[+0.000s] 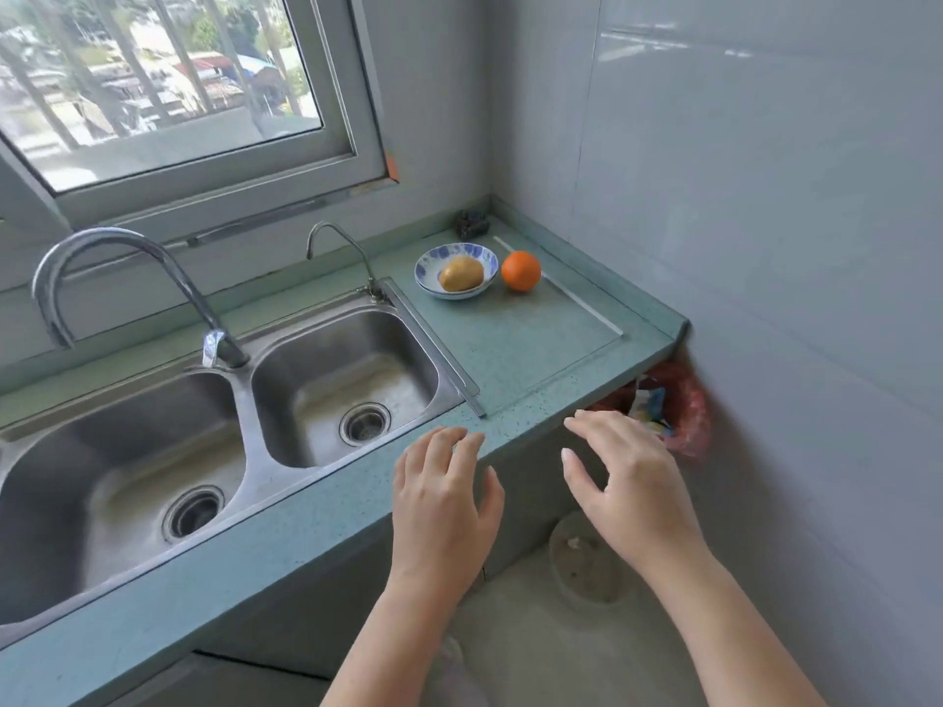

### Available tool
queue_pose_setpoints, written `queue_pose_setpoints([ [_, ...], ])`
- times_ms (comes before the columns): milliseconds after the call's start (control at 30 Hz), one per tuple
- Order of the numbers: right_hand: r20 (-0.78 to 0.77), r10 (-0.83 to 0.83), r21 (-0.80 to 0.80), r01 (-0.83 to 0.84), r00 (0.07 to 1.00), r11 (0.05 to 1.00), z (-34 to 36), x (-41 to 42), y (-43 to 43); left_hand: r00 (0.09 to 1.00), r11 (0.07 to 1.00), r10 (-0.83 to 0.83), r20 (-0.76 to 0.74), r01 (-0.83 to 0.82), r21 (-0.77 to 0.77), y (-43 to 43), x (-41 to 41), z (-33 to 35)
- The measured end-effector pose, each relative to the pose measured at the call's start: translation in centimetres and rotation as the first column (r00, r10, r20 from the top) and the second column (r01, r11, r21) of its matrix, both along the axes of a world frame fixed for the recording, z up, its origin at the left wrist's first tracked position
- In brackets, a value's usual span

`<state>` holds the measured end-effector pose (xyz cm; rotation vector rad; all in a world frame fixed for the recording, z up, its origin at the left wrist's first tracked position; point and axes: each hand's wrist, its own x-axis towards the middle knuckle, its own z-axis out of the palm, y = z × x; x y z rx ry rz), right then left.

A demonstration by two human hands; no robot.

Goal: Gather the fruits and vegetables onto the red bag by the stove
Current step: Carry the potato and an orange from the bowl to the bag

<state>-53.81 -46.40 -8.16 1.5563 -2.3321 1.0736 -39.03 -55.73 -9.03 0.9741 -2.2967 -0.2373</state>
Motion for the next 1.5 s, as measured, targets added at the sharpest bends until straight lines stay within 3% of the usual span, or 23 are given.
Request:
queue_pose_setpoints([
  [433, -0.054, -0.021, 0.056, 0.024, 0.998, 0.998, 1.3, -3.2, -19.6, 0.994, 0.999, -0.048, -0.098, 0.045, -0.028, -19.9, -4.6, -1.0],
  [700, -0.018, -0.069, 0.093, 0.071, 0.997, 0.993, -0.2, -8.0, -24.7, 0.99, 0.99, -0.139, -0.011, 0.139, -0.03, -26.2, -9.0, -2.7],
  [967, 0.074, -0.057, 0.114, 0.049, 0.996, 0.992, -2.7, -15.0, -30.9, 0.997, 0.986, -0.081, 0.02, 0.077, 0.146, -32.1, -14.9, -3.5],
  [1500, 0.215, -0.174, 0.26, 0.116, 0.961, 0.959, -9.4, -26.4, -38.6, 0.979, 0.955, -0.088, 0.184, 0.03, 0.296, -39.4, -24.3, -7.7],
])
